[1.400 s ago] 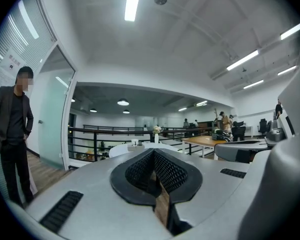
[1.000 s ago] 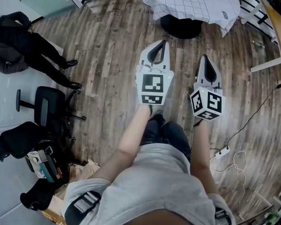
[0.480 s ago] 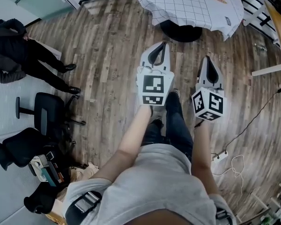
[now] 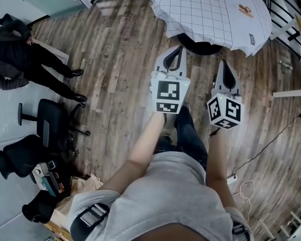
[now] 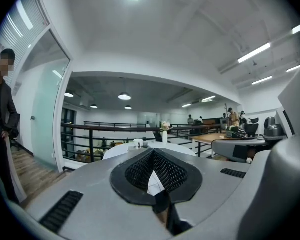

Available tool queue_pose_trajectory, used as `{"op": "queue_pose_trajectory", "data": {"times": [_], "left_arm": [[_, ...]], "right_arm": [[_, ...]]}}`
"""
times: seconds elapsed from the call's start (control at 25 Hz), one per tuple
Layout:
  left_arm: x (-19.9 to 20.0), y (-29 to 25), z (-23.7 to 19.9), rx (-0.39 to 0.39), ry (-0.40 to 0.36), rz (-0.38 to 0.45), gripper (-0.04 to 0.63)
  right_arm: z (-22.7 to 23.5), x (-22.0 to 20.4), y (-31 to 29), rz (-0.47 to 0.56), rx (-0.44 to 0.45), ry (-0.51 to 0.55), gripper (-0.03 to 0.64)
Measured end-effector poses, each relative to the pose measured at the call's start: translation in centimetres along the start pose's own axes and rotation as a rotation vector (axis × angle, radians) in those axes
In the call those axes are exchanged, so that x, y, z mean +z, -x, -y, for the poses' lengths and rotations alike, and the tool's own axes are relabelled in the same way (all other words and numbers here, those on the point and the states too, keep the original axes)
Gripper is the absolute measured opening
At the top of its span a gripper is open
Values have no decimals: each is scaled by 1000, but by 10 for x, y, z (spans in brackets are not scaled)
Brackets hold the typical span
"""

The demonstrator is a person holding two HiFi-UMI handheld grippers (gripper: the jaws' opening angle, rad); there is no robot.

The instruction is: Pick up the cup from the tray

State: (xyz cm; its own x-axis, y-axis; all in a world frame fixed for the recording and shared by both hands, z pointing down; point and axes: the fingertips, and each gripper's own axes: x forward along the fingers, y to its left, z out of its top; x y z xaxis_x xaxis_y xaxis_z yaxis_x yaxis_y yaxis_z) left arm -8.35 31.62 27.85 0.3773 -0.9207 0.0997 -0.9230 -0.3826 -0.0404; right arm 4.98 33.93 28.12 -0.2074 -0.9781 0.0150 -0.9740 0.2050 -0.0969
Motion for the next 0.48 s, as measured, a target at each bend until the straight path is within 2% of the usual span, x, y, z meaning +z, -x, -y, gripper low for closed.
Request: {"op": "queue_pose_trajectory", "data": {"times": [0.24, 0.48], "left_arm": [[20, -72, -7, 40, 1, 1, 8], [37, -141, -2, 41, -7, 15, 8]], "right_arm": [[40, 21, -69, 17, 28, -5, 9], [79, 37, -125, 34, 44, 1, 9]]}}
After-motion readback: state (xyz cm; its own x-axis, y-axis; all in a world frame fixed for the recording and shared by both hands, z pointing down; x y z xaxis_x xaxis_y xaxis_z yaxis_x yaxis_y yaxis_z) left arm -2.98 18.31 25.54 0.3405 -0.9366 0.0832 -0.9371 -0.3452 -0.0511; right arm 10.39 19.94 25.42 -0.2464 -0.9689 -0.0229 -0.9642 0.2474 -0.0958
